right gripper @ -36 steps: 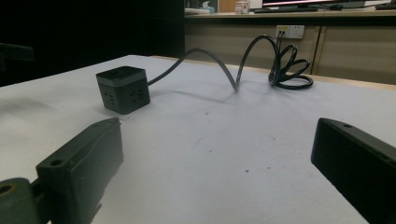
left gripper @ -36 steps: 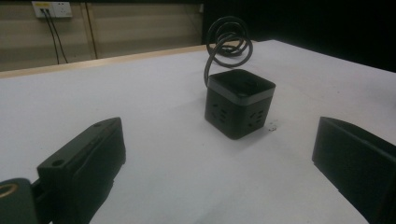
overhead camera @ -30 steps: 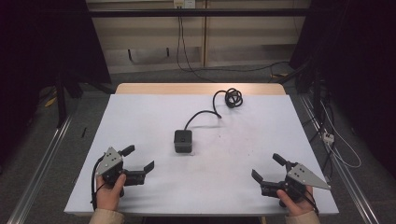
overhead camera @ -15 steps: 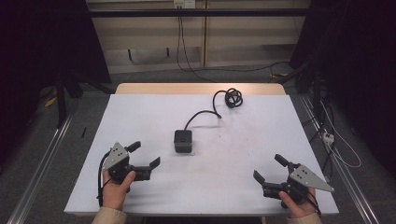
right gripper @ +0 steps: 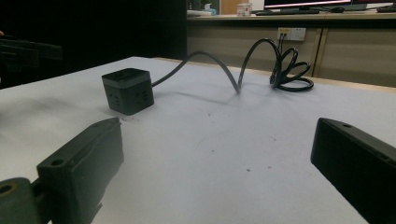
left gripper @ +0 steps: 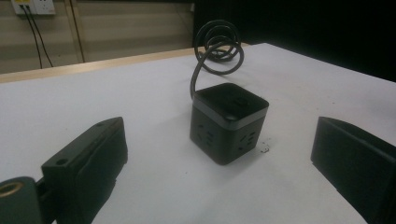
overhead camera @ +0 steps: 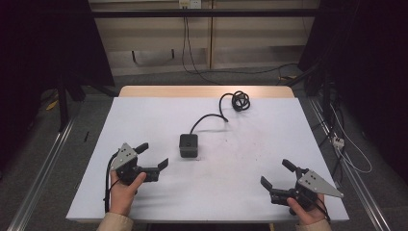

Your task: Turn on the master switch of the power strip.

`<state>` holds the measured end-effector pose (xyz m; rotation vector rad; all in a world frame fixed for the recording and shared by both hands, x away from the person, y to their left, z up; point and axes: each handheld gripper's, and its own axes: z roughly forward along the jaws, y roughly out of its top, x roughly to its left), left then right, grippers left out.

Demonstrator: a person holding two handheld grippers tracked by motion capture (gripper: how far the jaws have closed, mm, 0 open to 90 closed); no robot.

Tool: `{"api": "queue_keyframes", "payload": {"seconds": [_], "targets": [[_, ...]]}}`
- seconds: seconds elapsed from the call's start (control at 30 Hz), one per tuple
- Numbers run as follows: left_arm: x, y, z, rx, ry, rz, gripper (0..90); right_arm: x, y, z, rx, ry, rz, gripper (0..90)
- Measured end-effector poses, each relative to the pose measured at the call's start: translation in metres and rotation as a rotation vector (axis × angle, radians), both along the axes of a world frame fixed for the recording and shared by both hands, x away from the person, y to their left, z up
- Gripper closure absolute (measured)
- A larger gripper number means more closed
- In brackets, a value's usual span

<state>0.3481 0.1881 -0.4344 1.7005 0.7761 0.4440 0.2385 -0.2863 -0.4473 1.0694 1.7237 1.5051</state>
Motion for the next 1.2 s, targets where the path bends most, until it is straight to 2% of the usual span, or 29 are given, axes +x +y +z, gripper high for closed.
{"api": "queue_keyframes", "payload": {"seconds": [0.13,0.43,0.5,0.77,0.97,1.2], "targets": [[0.004,-0.004,0.0,-0.016,0.004,-0.005,4.2,0.0,0.0,0.0,-0.001,0.0,0.0,2.1],[0.015,-0.016,0.001,-0.012,0.014,-0.009,6.5,0.0,0.001,0.0,-0.004,0.0,0.002,2.1],[0.017,-0.019,0.001,-0.023,0.011,-0.01,6.5,0.0,0.001,0.0,-0.005,0.0,0.002,2.1],[0.024,-0.03,0.003,-0.007,0.0,-0.022,8.6,-0.001,0.0,0.0,-0.004,-0.002,-0.001,2.1],[0.028,-0.034,0.004,-0.024,0.004,-0.019,9.6,-0.001,0.0,0.0,-0.008,-0.005,0.004,2.2],[0.032,-0.04,0.004,-0.007,0.002,-0.032,10.2,-0.001,0.0,0.0,-0.01,-0.006,0.007,2.3]]}}
